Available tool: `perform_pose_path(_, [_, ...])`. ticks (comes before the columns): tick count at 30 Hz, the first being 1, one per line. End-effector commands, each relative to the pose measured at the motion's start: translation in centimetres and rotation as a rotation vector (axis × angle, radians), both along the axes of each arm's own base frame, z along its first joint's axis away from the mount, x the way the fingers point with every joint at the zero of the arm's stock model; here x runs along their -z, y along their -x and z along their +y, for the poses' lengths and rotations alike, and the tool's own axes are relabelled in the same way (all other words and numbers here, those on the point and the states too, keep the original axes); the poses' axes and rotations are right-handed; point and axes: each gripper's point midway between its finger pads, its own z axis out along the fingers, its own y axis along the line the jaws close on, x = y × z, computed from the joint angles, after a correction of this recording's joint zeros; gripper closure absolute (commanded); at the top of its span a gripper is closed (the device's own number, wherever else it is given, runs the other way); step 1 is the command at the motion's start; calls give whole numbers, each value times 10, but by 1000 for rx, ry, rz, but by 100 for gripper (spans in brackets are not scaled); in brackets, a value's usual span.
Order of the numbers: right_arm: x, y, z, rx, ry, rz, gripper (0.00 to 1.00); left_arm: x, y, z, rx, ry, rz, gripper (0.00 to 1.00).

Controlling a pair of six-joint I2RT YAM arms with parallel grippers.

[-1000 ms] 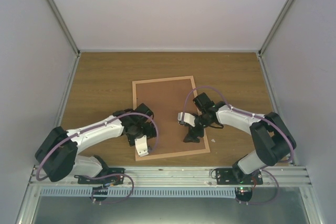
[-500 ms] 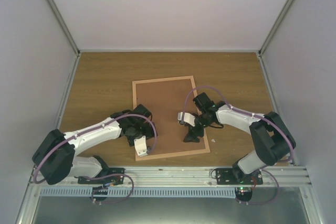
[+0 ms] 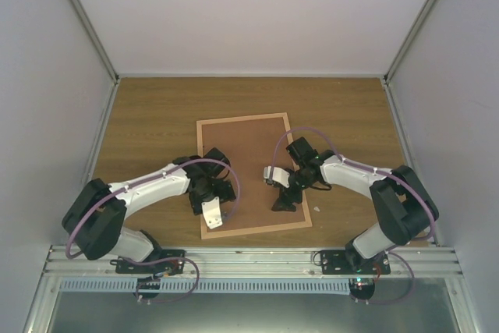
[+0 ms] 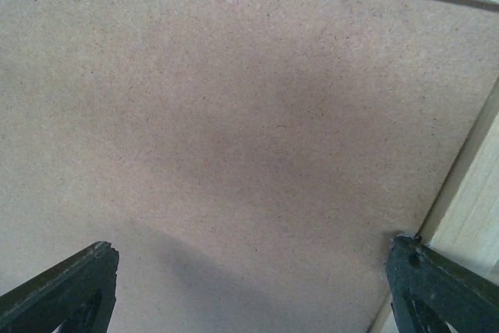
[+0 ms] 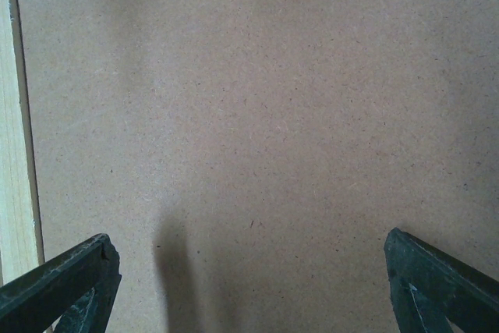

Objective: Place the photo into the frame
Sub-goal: Install the photo frame at the center of the board.

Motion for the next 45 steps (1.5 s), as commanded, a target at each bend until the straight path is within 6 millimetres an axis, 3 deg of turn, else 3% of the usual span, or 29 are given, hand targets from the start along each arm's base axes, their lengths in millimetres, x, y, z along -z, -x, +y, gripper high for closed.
perform_pose_path(1, [27, 12, -17, 24, 102, 72, 7, 52, 2, 2, 40, -35, 22, 8])
perform_pose_path(8, [26, 12, -16, 20, 96, 70, 7, 28, -5, -19, 21, 39, 3, 9])
perform_pose_path(16, [19, 7, -14, 26, 78, 35, 7, -34, 1, -31, -23, 140, 8, 9])
perform_pose_path(21, [10, 4, -13, 31, 61, 5, 7, -70, -2, -30, -158, 176, 56, 9])
perform_pose_path(28, [-22, -15, -7, 67, -2, -71, 6, -96, -22, -22, -395, 265, 47, 9])
perform_pose_path(32, [-69, -55, -8, 177, -121, -110, 4, -133, -59, -39, -762, 416, 187, 8])
perform_pose_path(36, [-106, -128, -34, 400, -157, -193, 3, -164, -117, -38, -1115, 589, 242, 5])
perform_pose_path(41, [-104, -217, -78, 689, -61, -229, 0, -170, -193, 8, -1520, 733, 314, 3])
perform_pose_path(45, [-98, -264, -96, 884, -12, -258, 0, -163, -235, 57, -1778, 816, 435, 3])
